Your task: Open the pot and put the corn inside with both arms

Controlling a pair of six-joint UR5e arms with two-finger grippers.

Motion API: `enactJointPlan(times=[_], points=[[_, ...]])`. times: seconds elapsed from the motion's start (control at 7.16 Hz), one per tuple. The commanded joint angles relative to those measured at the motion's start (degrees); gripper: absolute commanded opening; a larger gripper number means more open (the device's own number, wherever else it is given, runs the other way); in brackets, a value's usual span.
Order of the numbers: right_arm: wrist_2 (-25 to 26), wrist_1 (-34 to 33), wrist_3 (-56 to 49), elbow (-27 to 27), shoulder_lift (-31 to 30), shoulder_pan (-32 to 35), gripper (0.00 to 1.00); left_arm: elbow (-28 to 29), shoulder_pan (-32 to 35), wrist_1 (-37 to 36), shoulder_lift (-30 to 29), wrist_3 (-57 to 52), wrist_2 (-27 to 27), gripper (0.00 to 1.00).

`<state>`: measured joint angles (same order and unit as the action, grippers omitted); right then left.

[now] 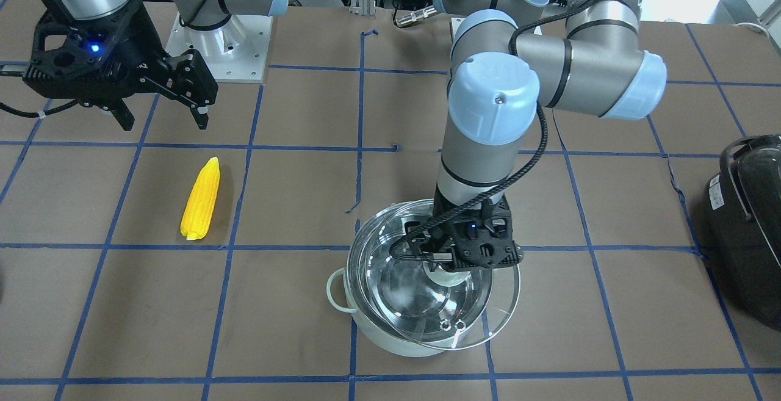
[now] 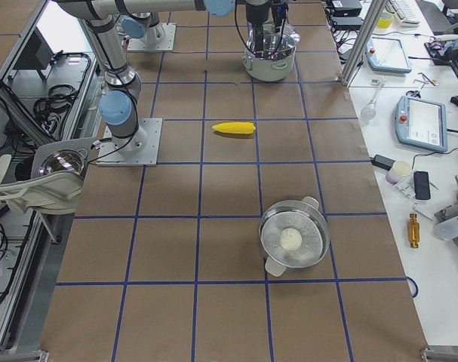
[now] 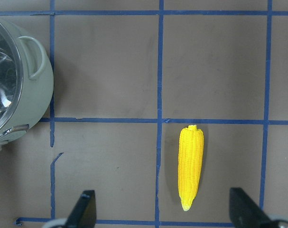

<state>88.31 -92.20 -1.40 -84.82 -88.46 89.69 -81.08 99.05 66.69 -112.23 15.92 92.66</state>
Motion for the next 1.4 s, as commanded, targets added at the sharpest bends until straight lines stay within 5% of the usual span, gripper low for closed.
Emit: enactJointPlan(times=[0.0,0.42,0.7,0.84,1.26], points=[[0.0,0.0,0.0,0.0,0.0,0.0,1.0,-0.1,-4.6,2.9,3.9,-0.5,-0.7,0.38],[0.0,0.0,-0.1,-0.1,0.0,0.0,1.0,-6.3,-15.2,1.9,6.7,-13.6,2.2,0.38],[0.0,0.0,-0.2,-0.1,0.0,0.0,1.0,-12.1,-25.4,-1.5,6.9,-25.1,-2.9,0.35],[0.1,0.0,-0.2,-0.1,0.0,0.0,1.0,-16.4,-30.0,-6.0,6.6,-29.5,-6.9,0.34],[0.2,0.0,-0.2,-0.1,0.0,0.0,1.0,-26.3,-32.3,-23.7,4.0,-35.8,-7.7,0.3]])
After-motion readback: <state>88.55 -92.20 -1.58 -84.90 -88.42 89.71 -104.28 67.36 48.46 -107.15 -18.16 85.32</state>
